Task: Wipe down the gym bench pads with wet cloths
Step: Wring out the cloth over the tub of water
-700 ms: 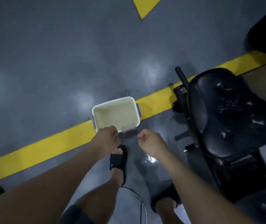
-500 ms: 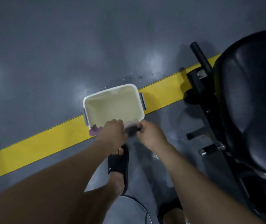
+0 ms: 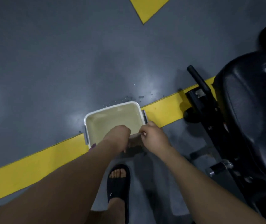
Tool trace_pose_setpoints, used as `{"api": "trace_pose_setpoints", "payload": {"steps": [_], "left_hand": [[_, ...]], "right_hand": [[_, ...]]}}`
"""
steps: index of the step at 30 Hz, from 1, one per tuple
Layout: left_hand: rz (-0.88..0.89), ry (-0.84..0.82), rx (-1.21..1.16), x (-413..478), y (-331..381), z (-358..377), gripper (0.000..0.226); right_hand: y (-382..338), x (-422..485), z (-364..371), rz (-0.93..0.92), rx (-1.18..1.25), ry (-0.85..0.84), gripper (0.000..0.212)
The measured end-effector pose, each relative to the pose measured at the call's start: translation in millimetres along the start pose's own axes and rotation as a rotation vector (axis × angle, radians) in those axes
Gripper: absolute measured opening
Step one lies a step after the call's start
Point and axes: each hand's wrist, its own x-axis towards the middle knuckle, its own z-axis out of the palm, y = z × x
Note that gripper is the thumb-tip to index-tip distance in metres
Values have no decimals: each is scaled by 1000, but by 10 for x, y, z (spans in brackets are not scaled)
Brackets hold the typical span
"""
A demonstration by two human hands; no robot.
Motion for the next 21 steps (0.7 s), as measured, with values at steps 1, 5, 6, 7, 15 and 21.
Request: {"api": "trace_pose_setpoints", "payload": {"steps": [1,5,6,7,15,21], "left_hand": [[22,33,-58,-82,-28,-124,5],[52,132,-276,-465,-73,-604,26],[48,173,-352,-537,-73,-704,24],[46,220,-433,-603,-80,-796,22],[-13,463,-1009,-723,-204,-1176,21],[97,251,-1017,-519,-356,-1126,23]], "right_hand": [[-75,-45,-114,11,94,23,7],[-434,-211,-516,129,408,36,12],[-528,-227,-595,164,466,32,12],[-627,-238,-677,192,523,37,12],[-1053,-56,-954,232,863,170,12],[-1062,179,-972,228,965,118,20]]}}
